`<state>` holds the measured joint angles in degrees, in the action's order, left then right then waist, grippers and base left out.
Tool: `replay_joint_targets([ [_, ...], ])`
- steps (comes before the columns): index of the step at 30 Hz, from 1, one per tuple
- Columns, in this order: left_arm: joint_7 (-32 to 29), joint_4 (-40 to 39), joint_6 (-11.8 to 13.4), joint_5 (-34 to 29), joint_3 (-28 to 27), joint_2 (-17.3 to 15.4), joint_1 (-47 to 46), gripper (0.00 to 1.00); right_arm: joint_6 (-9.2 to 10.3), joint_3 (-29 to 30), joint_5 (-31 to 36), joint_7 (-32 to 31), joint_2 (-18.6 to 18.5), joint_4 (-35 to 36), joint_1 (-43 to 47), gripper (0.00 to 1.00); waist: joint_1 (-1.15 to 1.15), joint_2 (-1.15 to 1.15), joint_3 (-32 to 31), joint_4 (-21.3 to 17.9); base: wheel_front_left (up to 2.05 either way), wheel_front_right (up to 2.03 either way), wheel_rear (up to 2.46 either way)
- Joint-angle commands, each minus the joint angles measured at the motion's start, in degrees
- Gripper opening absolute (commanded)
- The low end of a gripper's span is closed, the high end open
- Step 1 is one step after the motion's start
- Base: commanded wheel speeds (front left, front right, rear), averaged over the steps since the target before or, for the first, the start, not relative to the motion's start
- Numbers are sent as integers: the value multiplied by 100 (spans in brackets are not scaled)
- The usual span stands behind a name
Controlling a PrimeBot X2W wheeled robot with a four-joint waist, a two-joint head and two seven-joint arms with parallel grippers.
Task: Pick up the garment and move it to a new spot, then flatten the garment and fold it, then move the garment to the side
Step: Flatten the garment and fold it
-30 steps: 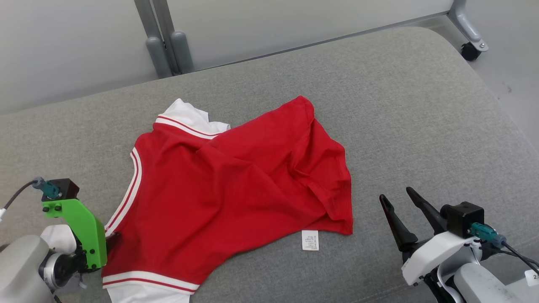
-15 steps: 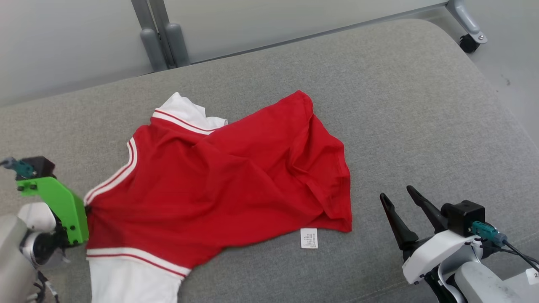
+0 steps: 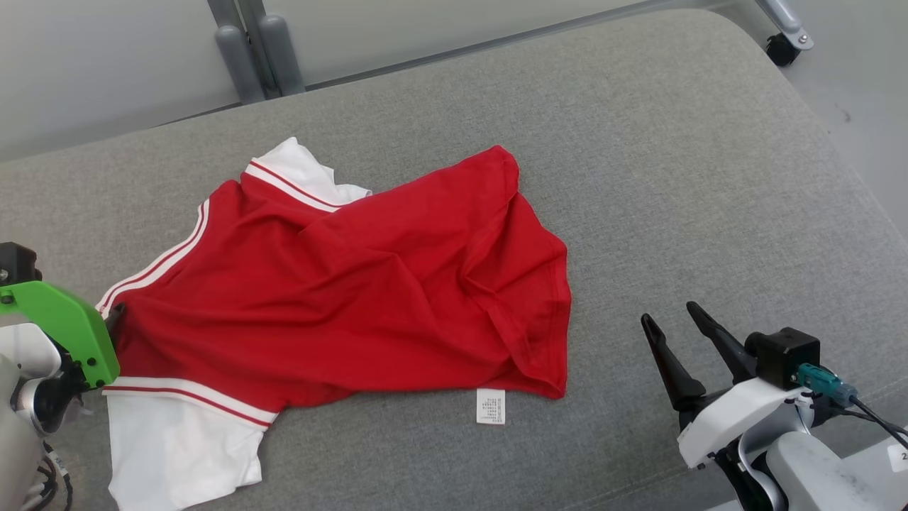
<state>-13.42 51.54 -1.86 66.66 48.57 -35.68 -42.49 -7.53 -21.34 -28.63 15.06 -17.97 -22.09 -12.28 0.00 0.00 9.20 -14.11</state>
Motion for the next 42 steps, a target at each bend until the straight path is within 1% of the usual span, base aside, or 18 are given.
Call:
replay_joint_targets([
  [1,120,-39,-79,-122,30,-60,-88,100,8,24,13,14,7,-11,53,100,0,0,-100,55,0,0,0],
  [5,643,-297,-125,-382,106,-136,-49,100,8,81,52,14,23,12,192,100,0,0,-325,174,0,0,0],
  [8,1197,-633,-14,-393,-15,-113,165,100,8,124,63,14,38,58,301,100,0,0,-492,303,0,0,0],
  [12,2088,-1233,298,-423,-219,-95,548,100,8,171,80,14,51,135,447,100,0,0,-668,466,0,0,0],
  [14,2477,-1565,516,-440,-318,-109,839,100,8,213,112,14,48,200,521,100,0,0,-738,532,0,0,0],
  [16,2714,-1947,748,-480,-443,-126,1131,100,8,273,151,14,56,311,583,100,0,0,-807,590,0,0,0],
  [18,2826,-2390,989,-559,-629,-161,1467,100,8,370,215,14,84,464,655,100,0,0,-860,630,0,0,0],
  [20,2868,-2885,1241,-737,-938,-166,1806,100,8,526,319,14,117,666,735,100,0,0,-907,668,0,0,0],
  [22,2863,-3471,1501,-1137,-1398,-111,2178,100,8,698,439,14,176,908,816,100,0,0,-929,707,0,0,0],
  [23,2864,-3810,1642,-1482,-1692,-66,2406,100,8,790,526,14,211,1046,861,100,0,0,-932,726,0,0,0],
  [25,2855,-4355,1836,-2021,-2216,138,2924,100,8,939,653,14,291,1260,960,100,0,0,-948,765,0,0,0],
  [27,2853,-4761,1906,-2429,-2637,402,3466,100,8,1017,753,14,361,1386,1068,100,0,0,-1007,787,0,0,0],
  [29,2854,-4960,1822,-2710,-2936,623,3931,100,8,1077,898,14,387,1515,1109,100,0,0,-1042,806,0,0,0],
  [32,2855,-5040,1596,-3046,-3191,987,4426,100,8,1229,1071,14,453,1599,1232,100,0,0,-1096,843,0,0,0],
  [36,2856,-4953,1249,-3372,-3572,1358,4802,100,8,1319,1084,14,542,1667,1372,100,0,0,-1159,888,0,0,0],
  [38,2856,-4880,1093,-3463,-3769,1550,4915,100,8,1253,1020,14,518,1677,1448,100,0,0,-1181,908,0,0,0],
  [42,2856,-4701,753,-3740,-4085,1831,5069,100,8,1145,914,14,422,1654,1528,100,0,0,-1204,928,0,0,0],
])
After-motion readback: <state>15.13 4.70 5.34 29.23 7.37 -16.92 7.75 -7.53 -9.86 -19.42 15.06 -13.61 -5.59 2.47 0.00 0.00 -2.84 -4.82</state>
